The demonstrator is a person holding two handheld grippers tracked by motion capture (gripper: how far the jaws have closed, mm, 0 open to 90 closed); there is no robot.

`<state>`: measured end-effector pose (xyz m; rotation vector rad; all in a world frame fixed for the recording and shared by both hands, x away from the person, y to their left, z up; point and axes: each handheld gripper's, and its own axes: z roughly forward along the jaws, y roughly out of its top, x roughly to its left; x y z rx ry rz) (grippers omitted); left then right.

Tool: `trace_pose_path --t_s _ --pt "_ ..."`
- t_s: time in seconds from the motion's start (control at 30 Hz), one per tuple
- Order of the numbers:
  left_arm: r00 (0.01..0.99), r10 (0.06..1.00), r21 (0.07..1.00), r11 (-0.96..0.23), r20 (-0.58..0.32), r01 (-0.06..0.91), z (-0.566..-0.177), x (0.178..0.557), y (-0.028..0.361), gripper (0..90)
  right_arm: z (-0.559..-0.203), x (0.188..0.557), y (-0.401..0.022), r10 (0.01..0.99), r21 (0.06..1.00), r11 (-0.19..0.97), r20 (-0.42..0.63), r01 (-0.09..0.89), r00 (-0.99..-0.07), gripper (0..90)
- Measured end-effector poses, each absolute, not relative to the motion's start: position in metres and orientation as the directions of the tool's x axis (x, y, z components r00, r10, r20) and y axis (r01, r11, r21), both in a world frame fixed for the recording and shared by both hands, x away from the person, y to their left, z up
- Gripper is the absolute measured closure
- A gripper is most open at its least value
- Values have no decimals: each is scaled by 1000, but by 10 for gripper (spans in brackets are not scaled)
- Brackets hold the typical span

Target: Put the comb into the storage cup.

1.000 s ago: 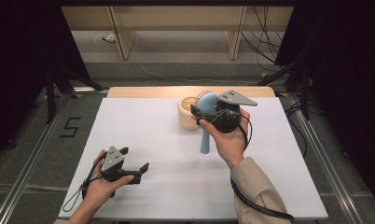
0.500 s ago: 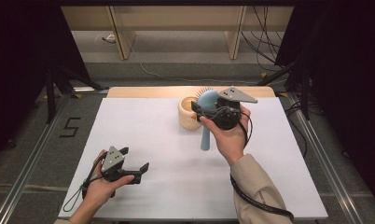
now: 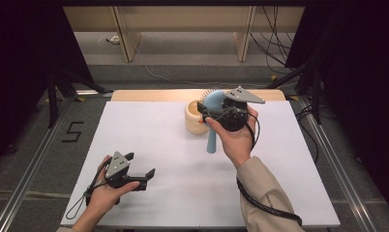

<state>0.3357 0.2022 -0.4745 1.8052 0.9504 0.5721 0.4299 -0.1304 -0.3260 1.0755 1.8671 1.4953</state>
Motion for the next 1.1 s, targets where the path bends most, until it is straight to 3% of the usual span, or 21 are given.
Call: trace_pose_path --t_s 1.1 --pt "571 820 915 -192 -50 356 -475 336 201 46 -321 444 -128 834 962 66 93 266 -543 212"
